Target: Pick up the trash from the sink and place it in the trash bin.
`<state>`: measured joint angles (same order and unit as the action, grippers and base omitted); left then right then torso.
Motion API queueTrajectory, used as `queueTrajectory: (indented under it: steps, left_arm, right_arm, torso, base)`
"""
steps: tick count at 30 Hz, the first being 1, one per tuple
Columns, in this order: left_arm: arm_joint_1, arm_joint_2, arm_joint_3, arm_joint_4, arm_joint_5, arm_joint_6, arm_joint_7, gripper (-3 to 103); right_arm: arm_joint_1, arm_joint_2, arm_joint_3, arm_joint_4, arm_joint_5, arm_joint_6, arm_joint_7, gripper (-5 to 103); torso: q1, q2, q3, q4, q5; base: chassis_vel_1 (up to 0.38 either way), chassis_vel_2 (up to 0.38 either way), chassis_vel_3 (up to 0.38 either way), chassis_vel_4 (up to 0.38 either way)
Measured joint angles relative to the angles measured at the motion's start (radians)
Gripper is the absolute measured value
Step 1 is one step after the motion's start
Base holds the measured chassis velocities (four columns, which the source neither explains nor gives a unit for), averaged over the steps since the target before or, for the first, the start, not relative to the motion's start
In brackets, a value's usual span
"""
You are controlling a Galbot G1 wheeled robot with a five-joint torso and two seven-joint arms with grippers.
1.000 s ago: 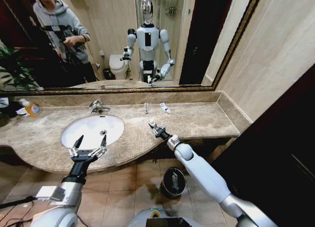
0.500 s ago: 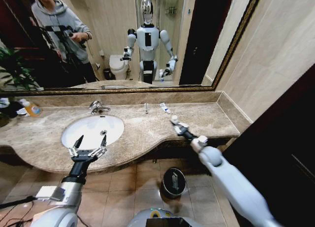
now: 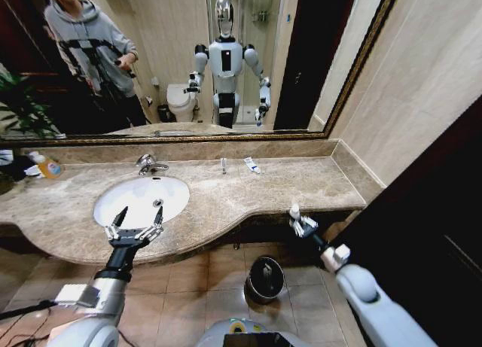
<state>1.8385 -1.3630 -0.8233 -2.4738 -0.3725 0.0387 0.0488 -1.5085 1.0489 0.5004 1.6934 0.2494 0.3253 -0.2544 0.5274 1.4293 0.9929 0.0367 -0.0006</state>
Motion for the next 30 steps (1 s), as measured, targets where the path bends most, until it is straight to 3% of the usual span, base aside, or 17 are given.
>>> queueTrajectory:
  steps: [6, 10, 12, 19, 23, 26, 30]
  left_arm:
    - [0.0, 0.0, 0.0, 0.0, 0.0, 0.0, 0.0, 100]
    - [0.0, 0.0, 0.0, 0.0, 0.0, 0.0, 0.0, 100]
    - [0.0, 0.0, 0.0, 0.0, 0.0, 0.0, 0.0, 100]
    - [0.0, 0.0, 0.0, 0.0, 0.0, 0.0, 0.0, 100]
    - [0.0, 0.0, 0.0, 0.0, 0.0, 0.0, 0.0, 100]
    - [0.0, 0.0, 0.0, 0.0, 0.0, 0.0, 0.0, 100]
    - [0.0, 0.0, 0.0, 0.0, 0.0, 0.0, 0.0, 100]
  right_arm:
    - [0.022, 0.027, -0.056, -0.181, -0.063, 0.012, -0.011, 14]
    - [0.072, 0.055, -0.105, -0.3, -0.149, -0.017, -0.029, 14]
    - [0.12, 0.08, -0.135, -0.379, -0.25, -0.022, -0.036, 14]
    - [0.234, 0.131, -0.259, -0.503, -0.351, -0.121, -0.048, 14]
    - [0.273, 0.155, -0.288, -0.557, -0.396, -0.143, -0.064, 14]
    - [0.315, 0.178, -0.306, -0.626, -0.434, -0.146, -0.07, 14]
    - [0.407, 0.235, -0.312, -0.801, -0.555, -0.107, -0.065, 14]
  torso:
    - [0.0, 0.0, 0.0, 0.0, 0.0007]
    - [0.0, 0.0, 0.0, 0.0, 0.0002]
    - [0.0, 0.0, 0.0, 0.0001, 0.0005]
    - [0.0, 0.0, 0.0, 0.0002, 0.0002]
    - [0.0, 0.0, 0.0, 0.0001, 0.0004]
    - [0.0, 0.0, 0.0, 0.0001, 0.0005]
    - [0.0, 0.0, 0.0, 0.0, 0.0004]
  base:
    - [0.0, 0.0, 0.0, 0.0]
    - [0.0, 0.0, 0.0, 0.0]
    - [0.0, 0.0, 0.0, 0.0]
    - [0.0, 0.0, 0.0, 0.0]
    - [0.0, 0.0, 0.0, 0.0]
    - [0.0, 0.0, 0.0, 0.0]
    - [0.0, 0.0, 0.0, 0.0]
